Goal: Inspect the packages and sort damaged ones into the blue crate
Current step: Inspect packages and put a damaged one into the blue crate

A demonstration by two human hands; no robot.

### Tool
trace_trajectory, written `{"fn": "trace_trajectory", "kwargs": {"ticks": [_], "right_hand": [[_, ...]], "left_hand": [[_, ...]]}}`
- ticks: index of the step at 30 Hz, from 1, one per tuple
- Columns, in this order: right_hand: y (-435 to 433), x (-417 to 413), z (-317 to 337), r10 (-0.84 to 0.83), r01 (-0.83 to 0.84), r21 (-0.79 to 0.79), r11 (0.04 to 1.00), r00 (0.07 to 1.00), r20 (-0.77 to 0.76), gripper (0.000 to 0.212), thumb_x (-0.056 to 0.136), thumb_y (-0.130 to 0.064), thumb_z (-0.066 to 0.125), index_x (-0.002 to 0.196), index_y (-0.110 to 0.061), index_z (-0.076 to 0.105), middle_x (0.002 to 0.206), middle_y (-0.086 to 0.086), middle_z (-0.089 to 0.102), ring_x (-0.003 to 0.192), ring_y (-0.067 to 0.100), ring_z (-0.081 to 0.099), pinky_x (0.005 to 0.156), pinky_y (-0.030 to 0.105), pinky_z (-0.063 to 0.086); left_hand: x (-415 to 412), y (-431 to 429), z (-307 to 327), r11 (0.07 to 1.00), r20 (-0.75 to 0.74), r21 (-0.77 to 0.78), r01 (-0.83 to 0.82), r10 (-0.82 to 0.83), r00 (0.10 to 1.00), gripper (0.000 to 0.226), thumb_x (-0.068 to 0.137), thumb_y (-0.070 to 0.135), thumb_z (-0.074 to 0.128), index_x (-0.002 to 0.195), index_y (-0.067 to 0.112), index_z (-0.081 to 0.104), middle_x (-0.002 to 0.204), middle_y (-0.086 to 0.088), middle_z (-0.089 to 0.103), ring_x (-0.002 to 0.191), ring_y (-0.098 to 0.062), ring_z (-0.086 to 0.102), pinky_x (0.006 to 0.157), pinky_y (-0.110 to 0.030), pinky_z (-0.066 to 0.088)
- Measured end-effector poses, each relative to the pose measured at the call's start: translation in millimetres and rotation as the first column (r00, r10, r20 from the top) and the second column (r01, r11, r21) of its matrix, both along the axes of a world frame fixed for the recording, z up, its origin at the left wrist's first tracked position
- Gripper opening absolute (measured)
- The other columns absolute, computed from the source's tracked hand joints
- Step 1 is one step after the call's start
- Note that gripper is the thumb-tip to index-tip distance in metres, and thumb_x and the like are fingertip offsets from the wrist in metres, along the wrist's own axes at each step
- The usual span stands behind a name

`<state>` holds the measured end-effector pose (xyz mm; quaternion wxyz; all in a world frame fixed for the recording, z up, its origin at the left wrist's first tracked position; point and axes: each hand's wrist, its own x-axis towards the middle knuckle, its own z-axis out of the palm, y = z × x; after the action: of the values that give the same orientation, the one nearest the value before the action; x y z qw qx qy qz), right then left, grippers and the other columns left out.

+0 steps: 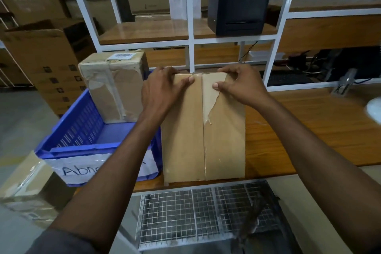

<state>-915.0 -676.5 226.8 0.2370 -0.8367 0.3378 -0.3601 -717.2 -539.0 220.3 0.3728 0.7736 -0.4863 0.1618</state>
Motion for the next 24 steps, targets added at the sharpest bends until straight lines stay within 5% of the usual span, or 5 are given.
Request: {"fn": "trace_trajectory", "kwargs": {"ticks": [3,6,14,19,24], "right_hand": [[-9.1,10.1,-6.7,0.0,0.0,0.006,1.0,1.0,-0.016,0.048,0.083,-0.043,0.083,0.127,-0.031,0.07,0.122,-0.007,0.065,0.112,0.011,0.057,0.092,0.037,0.052],[-18.0,23.1,-13.3,-0.012,0.009,-0.052,0.999,0.998,-0.06,0.049,0.09,-0.042,0.076,0.135,-0.028,0.064,0.135,-0.001,0.059,0.13,0.018,0.046,0.1,0.035,0.039],[-39.3,48.1,-47.5,-0.079,0.04,-0.153,0.987,0.963,-0.259,0.07,0.104,-0.057,0.045,0.163,-0.029,0.022,0.172,-0.003,0.008,0.158,0.022,-0.008,0.118,0.056,0.029],[-52.1,47.8,-74.0,0.008,-0.02,-0.022,1.0,0.89,-0.457,0.089,0.096,-0.067,0.051,0.166,-0.032,0.006,0.174,-0.005,-0.006,0.158,0.023,-0.016,0.121,0.062,0.019],[-36.9,33.3,-118.4,0.089,-0.031,0.113,0.993,0.833,-0.546,0.075,0.101,-0.065,0.042,0.163,-0.025,0.028,0.173,0.005,0.014,0.159,0.028,0.004,0.125,0.051,0.015]], "left_hand": [[0.2,-11.6,-13.8,1.0,-0.089,0.009,-0.011,0.012,0.996,0.058,0.091,0.07,0.059,0.121,0.021,0.069,0.12,-0.001,0.063,0.093,-0.009,0.054,0.061,-0.016,0.032],[1.5,-23.1,-27.5,0.996,-0.173,-0.049,0.069,-0.077,0.982,0.058,0.092,0.061,0.065,0.135,0.023,0.057,0.143,-0.004,0.048,0.123,-0.02,0.051,0.089,-0.028,0.047],[-0.4,-42.5,-57.9,0.981,-0.111,0.185,0.055,-0.034,0.993,0.085,0.096,0.073,0.042,0.165,0.034,0.01,0.172,0.016,-0.002,0.157,-0.038,-0.006,0.115,-0.065,0.032],[8.5,-53.8,-85.1,0.936,-0.162,0.343,0.085,-0.03,0.986,0.075,0.096,0.069,0.041,0.16,0.035,0.024,0.171,0.01,0.009,0.154,-0.042,0.01,0.107,-0.068,0.041],[11.2,-54.7,-112.9,0.865,-0.262,0.468,0.18,-0.059,0.963,0.06,0.1,0.053,0.049,0.155,0.029,0.042,0.172,0.006,0.008,0.154,-0.038,0.017,0.115,-0.067,0.033]]}}
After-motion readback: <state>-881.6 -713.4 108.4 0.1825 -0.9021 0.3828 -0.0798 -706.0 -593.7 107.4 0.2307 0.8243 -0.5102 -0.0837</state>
